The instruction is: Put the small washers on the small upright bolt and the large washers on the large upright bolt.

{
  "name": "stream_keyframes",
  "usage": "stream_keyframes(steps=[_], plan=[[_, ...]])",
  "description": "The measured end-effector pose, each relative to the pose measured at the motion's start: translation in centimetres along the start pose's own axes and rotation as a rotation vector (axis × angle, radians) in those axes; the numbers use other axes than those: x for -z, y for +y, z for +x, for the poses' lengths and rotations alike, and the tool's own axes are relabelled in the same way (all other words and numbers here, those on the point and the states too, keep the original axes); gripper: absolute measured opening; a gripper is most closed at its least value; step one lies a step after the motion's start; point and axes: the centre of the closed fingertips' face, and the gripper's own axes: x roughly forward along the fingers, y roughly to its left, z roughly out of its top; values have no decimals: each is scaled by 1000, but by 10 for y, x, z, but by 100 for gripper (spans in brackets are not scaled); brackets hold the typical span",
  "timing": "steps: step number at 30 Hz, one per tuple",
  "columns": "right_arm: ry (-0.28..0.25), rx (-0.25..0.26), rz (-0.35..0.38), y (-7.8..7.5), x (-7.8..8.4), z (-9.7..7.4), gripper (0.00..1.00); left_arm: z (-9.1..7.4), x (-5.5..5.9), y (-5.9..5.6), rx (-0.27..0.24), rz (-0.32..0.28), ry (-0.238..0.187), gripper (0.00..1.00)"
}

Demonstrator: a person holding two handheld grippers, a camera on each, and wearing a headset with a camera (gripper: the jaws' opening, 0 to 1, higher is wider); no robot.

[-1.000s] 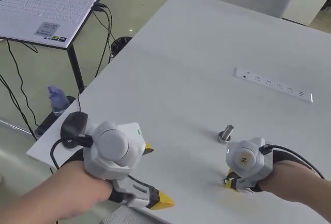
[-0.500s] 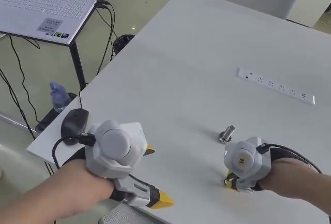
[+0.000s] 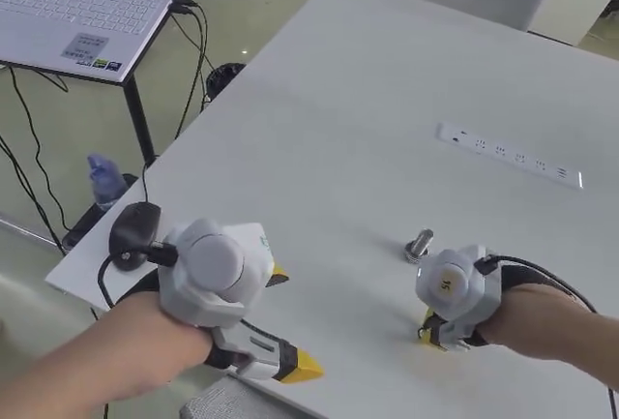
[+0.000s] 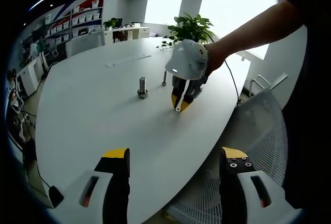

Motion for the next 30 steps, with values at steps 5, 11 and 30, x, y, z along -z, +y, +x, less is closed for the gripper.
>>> stream_keyframes(steps=[5,11,30], plan=[[19,20,6,-10,9,-10,12,-1,-2,-1,-4,13,7,70],[18,31,55,-16,26,-23,12,1,-3,-3,-1,25,10,70],[-11,65,196,-39,86,-61,12,8,-8,-11,6,30,11,70]])
